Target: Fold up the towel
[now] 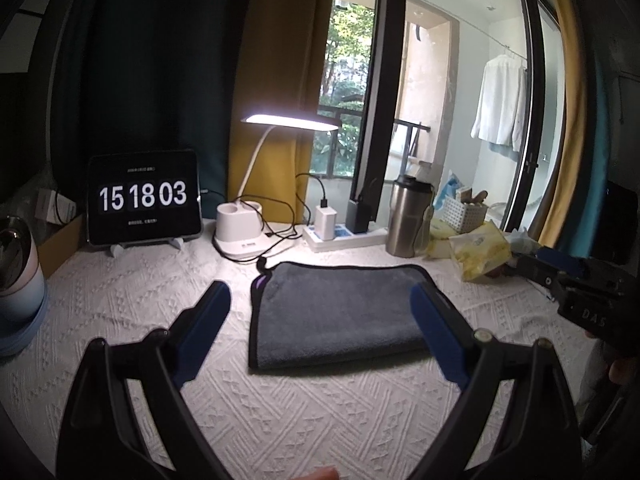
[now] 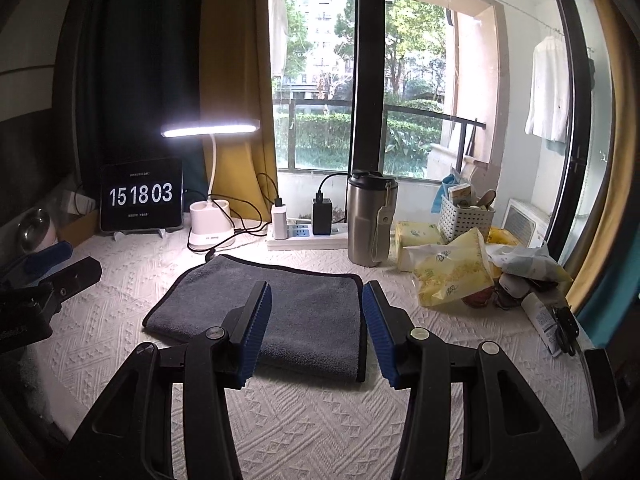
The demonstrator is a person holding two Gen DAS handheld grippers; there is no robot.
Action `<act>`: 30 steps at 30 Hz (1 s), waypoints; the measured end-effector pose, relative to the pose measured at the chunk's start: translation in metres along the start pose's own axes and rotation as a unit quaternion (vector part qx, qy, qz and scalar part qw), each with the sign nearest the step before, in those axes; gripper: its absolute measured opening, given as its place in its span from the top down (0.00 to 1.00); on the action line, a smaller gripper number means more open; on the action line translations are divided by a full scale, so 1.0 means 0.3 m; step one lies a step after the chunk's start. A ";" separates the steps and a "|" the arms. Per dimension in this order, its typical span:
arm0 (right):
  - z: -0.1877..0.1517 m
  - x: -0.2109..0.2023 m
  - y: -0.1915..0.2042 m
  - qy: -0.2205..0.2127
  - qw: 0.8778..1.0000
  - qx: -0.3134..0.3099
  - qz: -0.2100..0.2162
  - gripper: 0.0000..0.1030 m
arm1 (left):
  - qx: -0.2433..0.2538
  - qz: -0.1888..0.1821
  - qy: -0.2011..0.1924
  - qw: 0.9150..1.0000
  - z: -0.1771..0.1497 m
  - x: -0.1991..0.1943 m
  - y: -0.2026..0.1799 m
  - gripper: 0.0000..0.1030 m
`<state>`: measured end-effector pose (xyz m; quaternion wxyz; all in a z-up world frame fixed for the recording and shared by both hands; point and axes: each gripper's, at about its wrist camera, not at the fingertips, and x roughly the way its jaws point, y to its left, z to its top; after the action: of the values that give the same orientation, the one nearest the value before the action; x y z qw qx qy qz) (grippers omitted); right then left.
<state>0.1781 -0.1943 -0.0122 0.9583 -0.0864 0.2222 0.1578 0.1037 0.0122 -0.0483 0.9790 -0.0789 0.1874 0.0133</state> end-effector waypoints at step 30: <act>-0.136 -0.213 0.091 -0.055 0.998 -0.021 -0.005 0.48 | 0.060 0.063 -0.086 0.992 -0.115 -0.241 -0.015 0.10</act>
<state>0.0982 -0.1954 -0.0222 0.9678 -0.0985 0.1652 0.1626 0.0242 0.0025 -0.0528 0.9917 -0.0063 0.1075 0.0700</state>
